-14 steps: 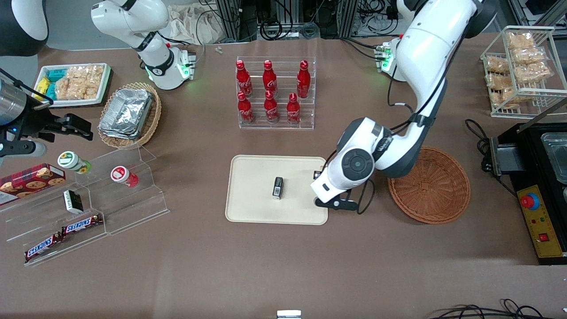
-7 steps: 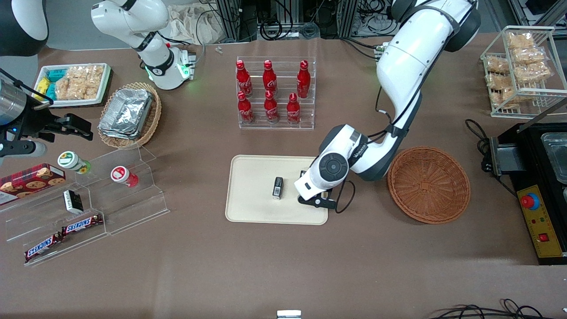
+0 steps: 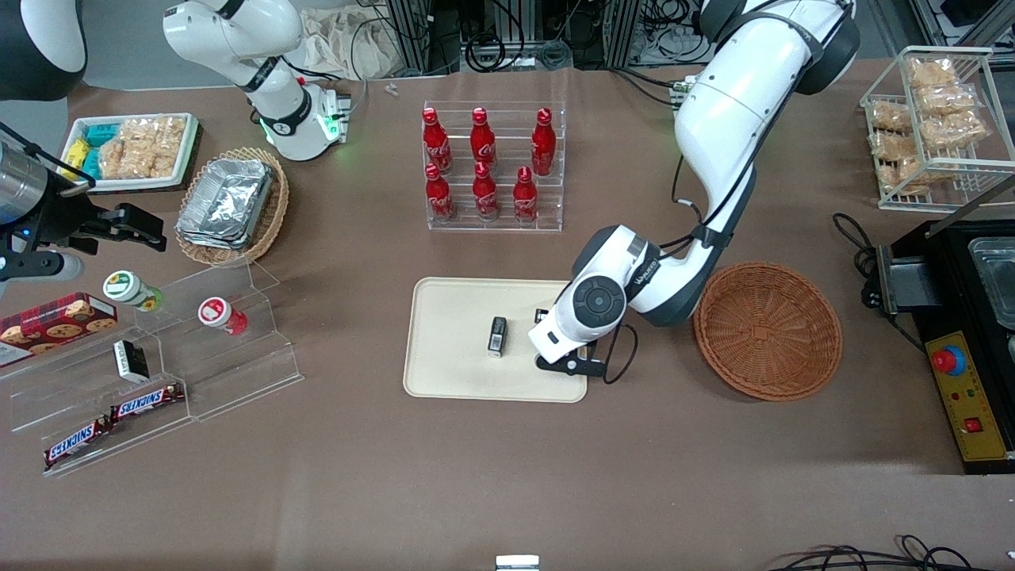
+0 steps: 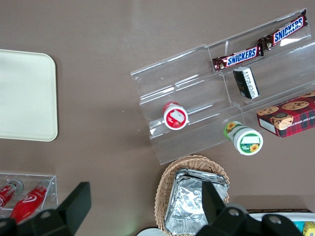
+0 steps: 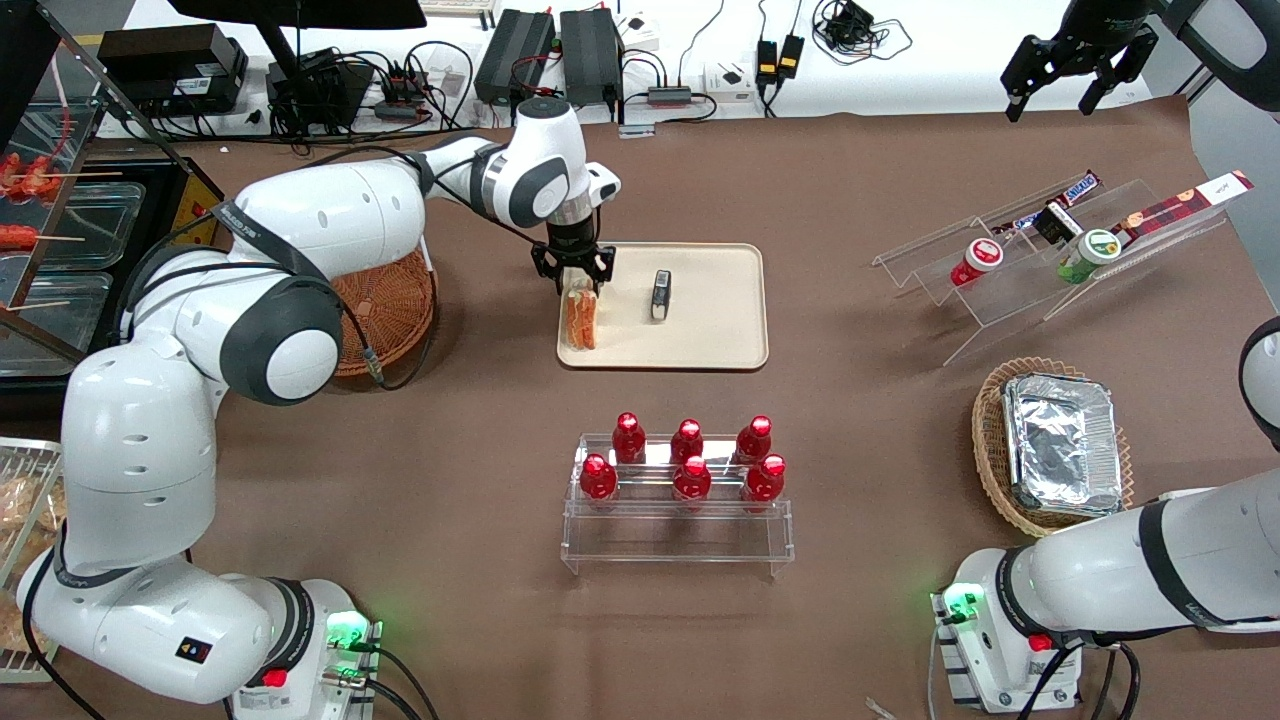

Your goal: Place sandwich from basket to tray

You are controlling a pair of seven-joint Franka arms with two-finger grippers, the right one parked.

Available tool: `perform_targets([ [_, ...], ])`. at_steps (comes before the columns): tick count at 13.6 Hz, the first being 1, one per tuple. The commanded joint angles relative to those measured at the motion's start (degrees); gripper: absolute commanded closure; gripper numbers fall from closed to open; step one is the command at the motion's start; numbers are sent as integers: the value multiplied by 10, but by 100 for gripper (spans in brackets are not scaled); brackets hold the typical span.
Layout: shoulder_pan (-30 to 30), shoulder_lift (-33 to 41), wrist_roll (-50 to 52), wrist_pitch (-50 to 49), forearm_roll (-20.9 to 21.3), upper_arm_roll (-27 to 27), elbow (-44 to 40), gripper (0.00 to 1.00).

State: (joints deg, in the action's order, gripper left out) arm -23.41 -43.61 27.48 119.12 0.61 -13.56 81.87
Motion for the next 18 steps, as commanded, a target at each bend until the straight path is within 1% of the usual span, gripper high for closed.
perform_targets([
  [1, 35, 41, -1, -58, 5, 3, -1, 0],
  [3, 72, 77, -15, -120, 5, 2, -1, 0],
  [5, 113, 113, -51, -167, 3, 3, 0, 0],
  [8, 180, 172, -116, -201, 2, 3, 4, 0],
  [12, 263, 229, -205, -230, 0, 4, 1, 0],
  [13, 274, 243, -222, -231, 0, 4, 1, 0],
  [16, 310, 271, -224, -233, 0, 4, 4, 0],
  [18, 317, 275, -225, -253, 0, 5, 4, 0],
])
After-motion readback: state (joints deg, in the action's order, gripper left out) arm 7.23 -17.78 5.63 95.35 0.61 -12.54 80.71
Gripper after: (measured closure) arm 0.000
